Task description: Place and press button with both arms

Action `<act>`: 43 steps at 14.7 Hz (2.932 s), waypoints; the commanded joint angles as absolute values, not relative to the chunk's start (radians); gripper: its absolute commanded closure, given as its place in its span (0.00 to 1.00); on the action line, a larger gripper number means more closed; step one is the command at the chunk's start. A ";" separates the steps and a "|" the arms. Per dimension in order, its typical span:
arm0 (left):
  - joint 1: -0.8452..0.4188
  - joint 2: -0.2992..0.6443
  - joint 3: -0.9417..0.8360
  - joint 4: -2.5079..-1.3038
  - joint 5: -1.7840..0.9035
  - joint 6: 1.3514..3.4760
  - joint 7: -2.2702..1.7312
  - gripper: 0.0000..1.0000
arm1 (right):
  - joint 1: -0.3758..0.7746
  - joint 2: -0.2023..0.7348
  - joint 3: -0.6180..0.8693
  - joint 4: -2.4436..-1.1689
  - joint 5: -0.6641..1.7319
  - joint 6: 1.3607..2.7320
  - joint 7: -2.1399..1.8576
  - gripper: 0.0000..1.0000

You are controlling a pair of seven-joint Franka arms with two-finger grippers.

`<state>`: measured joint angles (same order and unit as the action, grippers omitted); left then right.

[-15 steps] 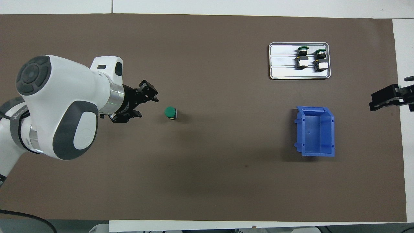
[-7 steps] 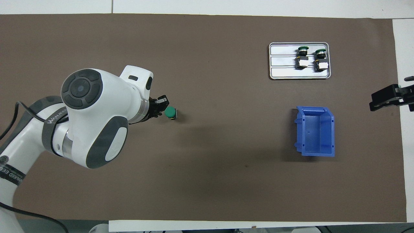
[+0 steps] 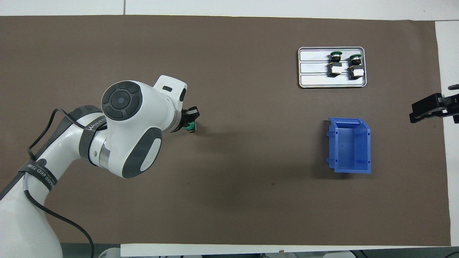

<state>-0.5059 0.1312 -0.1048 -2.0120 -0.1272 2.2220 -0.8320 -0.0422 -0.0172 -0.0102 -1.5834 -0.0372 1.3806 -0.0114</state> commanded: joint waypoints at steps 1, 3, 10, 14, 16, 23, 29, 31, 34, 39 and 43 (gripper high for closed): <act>-0.517 0.136 -0.094 -2.016 -0.104 2.247 -0.828 1.00 | -0.048 -0.041 -0.006 -1.612 -0.035 1.391 -0.008 0.01; -0.517 0.158 -0.095 -2.019 -0.103 2.272 -0.827 1.00 | -0.048 -0.041 -0.006 -1.612 -0.035 1.391 -0.008 0.01; -0.517 0.161 -0.095 -2.042 -0.103 2.295 -0.822 1.00 | -0.048 -0.041 -0.006 -1.612 -0.035 1.393 -0.008 0.01; -0.518 0.167 -0.097 -2.089 -0.103 2.361 -0.811 1.00 | -0.048 -0.041 -0.005 -1.612 -0.035 1.391 -0.008 0.01; -0.518 0.166 -0.097 -2.091 -0.103 2.364 -0.811 1.00 | -0.048 -0.041 -0.006 -1.612 -0.035 1.391 -0.008 0.01; -0.534 0.167 -0.097 -2.109 -0.103 2.368 -0.810 1.00 | -0.048 -0.041 -0.005 -1.612 -0.035 1.391 -0.008 0.01; -0.508 0.131 -0.091 -2.065 -0.104 2.310 -0.810 0.84 | -0.048 -0.041 -0.006 -1.612 -0.035 1.393 -0.008 0.01; -0.485 0.124 -0.087 -1.996 -0.104 2.211 -0.808 0.59 | -0.048 -0.041 -0.006 -1.612 -0.035 1.391 -0.008 0.01; -0.448 0.118 -0.075 -1.889 -0.104 2.065 -0.796 0.22 | -0.048 -0.041 -0.006 -1.612 -0.034 1.391 -0.008 0.01; -0.321 0.036 -0.074 -1.861 -0.103 1.898 -0.663 0.00 | -0.054 -0.044 -0.005 -1.612 -0.031 1.387 -0.038 0.01; -0.181 -0.023 -0.074 -1.861 -0.101 1.760 -0.484 0.00 | 0.017 -0.019 0.078 -1.600 0.043 1.523 0.052 0.01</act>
<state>-0.2405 0.0129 -0.0666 -1.8549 -0.1161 1.8240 -0.5615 -0.0247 -0.0176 0.0359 -1.5841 0.0246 1.4675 -0.0324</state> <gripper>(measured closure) 0.000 0.004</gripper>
